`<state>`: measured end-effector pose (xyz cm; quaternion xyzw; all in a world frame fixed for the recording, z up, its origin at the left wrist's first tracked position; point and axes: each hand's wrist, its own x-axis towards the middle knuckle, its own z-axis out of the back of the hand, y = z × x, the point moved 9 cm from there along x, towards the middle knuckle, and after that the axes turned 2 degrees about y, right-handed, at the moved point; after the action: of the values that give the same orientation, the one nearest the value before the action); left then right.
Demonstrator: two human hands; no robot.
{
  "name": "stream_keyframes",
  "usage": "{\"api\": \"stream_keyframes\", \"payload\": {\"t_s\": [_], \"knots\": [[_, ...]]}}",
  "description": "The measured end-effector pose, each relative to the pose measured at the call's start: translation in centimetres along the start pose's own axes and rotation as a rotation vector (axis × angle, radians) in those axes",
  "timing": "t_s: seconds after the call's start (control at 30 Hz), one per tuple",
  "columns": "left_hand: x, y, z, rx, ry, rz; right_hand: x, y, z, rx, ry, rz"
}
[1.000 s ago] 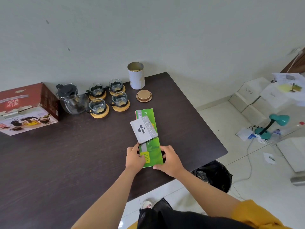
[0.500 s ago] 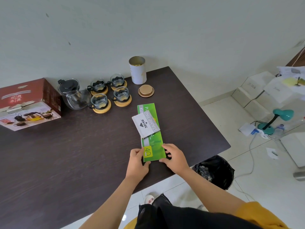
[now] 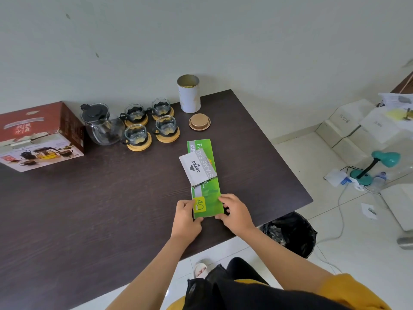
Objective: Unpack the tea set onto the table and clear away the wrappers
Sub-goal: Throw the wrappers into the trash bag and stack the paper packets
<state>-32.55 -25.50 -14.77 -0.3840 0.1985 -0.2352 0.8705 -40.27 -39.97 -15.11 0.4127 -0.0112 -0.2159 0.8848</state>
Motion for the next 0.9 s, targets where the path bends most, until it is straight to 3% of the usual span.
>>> {"api": "stream_keyframes", "payload": {"t_s": [0.13,0.3,0.47,0.57,0.67,0.77,0.9], "knots": [[0.4,0.6,0.3,-0.060,0.049,0.031,0.8,0.1,0.1,0.026,0.111,-0.017],[3.1,1.1,1.1,-0.016,0.266,0.110,2.6,0.2,1.4,0.095,0.169,-0.039],[6.6,0.4,1.4,0.371,0.656,0.183,5.8,-0.8,2.8,0.185,0.073,-0.169],[8.1,-0.9,2.2,0.527,0.792,0.218,8.5,-0.7,3.1,0.234,0.065,-0.205],[10.4,-1.0,3.7,0.568,0.821,0.337,11.6,-0.5,3.6,0.245,0.041,-0.238],[13.3,-0.6,5.3,0.450,0.795,0.506,14.6,-0.2,4.2,0.263,-0.009,-0.272],[18.3,0.1,5.8,0.151,0.543,0.538,17.9,0.1,4.7,0.201,-0.003,-0.272]]}}
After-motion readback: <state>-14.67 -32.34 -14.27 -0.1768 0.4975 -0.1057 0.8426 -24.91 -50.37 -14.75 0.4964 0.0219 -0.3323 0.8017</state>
